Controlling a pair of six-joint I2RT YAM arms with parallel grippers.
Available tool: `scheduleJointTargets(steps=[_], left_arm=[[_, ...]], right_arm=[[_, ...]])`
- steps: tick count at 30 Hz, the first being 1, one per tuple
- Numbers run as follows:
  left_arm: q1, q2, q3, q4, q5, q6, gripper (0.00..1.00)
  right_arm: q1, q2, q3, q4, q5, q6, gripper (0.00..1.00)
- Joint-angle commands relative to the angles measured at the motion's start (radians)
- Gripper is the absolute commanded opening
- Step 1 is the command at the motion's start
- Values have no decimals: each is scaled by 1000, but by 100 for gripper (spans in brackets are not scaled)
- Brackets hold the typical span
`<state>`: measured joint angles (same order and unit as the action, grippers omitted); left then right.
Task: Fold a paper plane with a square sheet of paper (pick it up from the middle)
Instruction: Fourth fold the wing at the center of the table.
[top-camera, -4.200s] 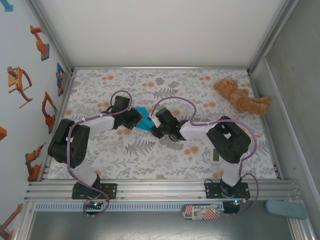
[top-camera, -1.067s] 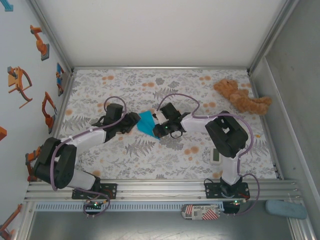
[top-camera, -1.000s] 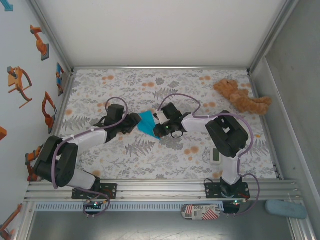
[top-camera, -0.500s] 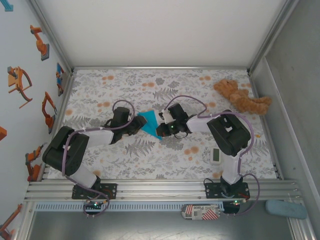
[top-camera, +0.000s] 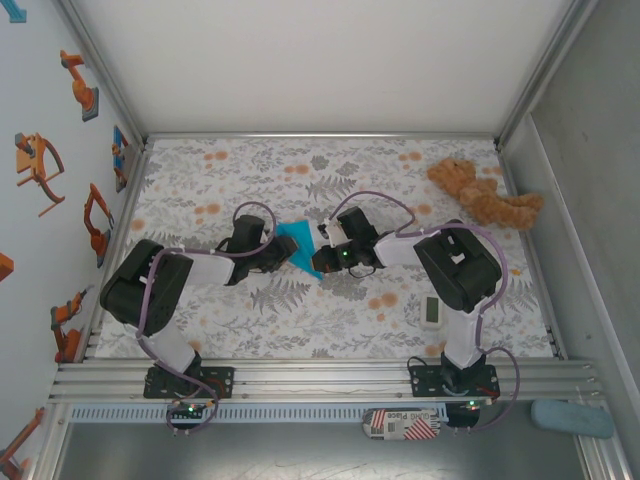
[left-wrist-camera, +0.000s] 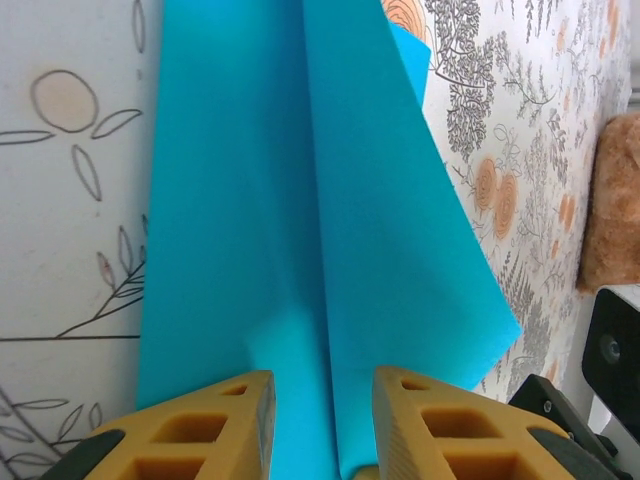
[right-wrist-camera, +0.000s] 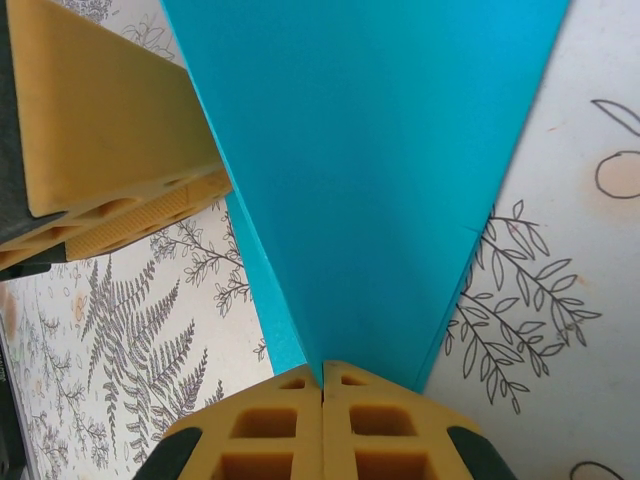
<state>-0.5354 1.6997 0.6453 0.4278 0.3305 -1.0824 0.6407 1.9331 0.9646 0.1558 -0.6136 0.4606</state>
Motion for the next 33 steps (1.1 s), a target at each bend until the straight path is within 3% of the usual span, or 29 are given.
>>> scheduleJointTargets(steps=[1,23,26,33], left_arm=[[-4,5,28,16,15,35,33],[-5,50,23,-7,15,40,40],[-5,54,41,-73,-1,44,40],[-20,78,143,-411,-101,100,44]], right_arm=[[-8,-13,-17,24,-14,4,3],[-12,4,-18,25,-18,-4,5],[-13,-2,-19,21,-17,-8,7],[-12,-30,-7,1,-10,-22,14]])
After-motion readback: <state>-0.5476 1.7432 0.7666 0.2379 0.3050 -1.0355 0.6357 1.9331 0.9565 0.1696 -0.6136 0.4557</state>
